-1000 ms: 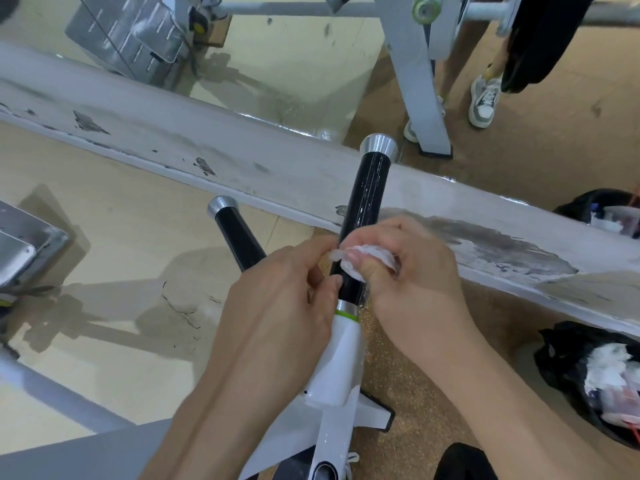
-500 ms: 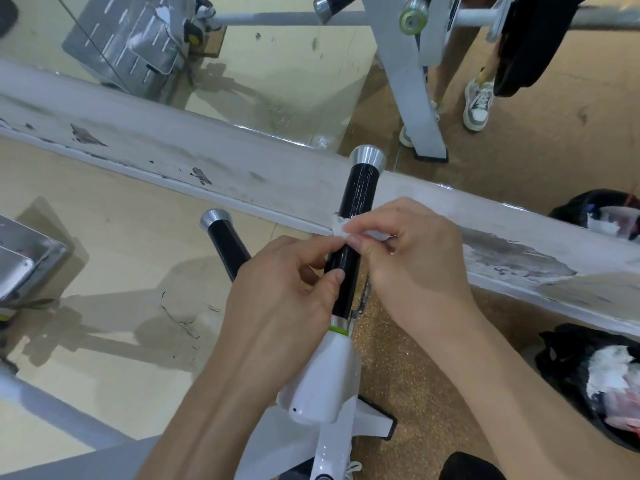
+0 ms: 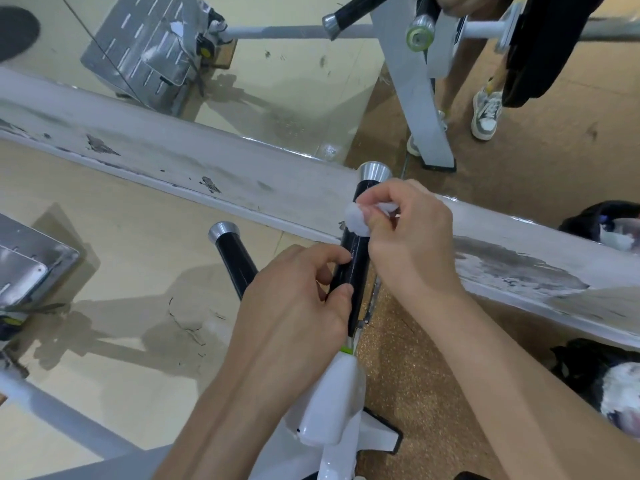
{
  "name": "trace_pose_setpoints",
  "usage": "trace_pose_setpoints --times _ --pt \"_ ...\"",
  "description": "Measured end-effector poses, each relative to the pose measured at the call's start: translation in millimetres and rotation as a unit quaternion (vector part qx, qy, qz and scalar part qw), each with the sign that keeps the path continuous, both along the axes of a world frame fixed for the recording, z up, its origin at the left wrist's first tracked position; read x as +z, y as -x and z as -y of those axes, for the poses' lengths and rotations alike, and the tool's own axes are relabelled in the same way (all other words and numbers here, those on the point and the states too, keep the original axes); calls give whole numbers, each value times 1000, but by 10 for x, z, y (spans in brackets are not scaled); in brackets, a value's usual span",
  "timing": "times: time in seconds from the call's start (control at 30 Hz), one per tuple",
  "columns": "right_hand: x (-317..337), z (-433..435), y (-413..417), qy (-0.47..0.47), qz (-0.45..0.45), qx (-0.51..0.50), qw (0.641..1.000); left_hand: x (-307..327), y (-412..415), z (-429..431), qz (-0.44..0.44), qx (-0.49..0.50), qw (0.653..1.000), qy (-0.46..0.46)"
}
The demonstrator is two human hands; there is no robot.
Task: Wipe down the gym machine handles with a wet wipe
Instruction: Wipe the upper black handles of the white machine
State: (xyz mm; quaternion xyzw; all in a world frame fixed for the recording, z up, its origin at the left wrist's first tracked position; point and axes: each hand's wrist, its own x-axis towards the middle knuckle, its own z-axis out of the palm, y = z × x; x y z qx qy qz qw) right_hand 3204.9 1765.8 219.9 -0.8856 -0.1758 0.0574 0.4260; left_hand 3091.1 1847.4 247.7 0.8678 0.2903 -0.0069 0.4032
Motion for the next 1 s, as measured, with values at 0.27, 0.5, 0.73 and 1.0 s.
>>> trace_pose_setpoints --times 0.27,0.5,0.73,1.0 --pt "-103 25 -29 -10 64 19 998 37 -60 -46 -18 -5 1000 19" --pt "-63 85 22 14 46 53 997 -10 -188 -79 22 -10 1000 1" --pt "-59 -139 -394 -12 67 -17 998 -87 -308 -59 53 17 998 20" --pt "-75 -95 -291 -17 52 14 998 -91 -329 -95 60 19 997 36"
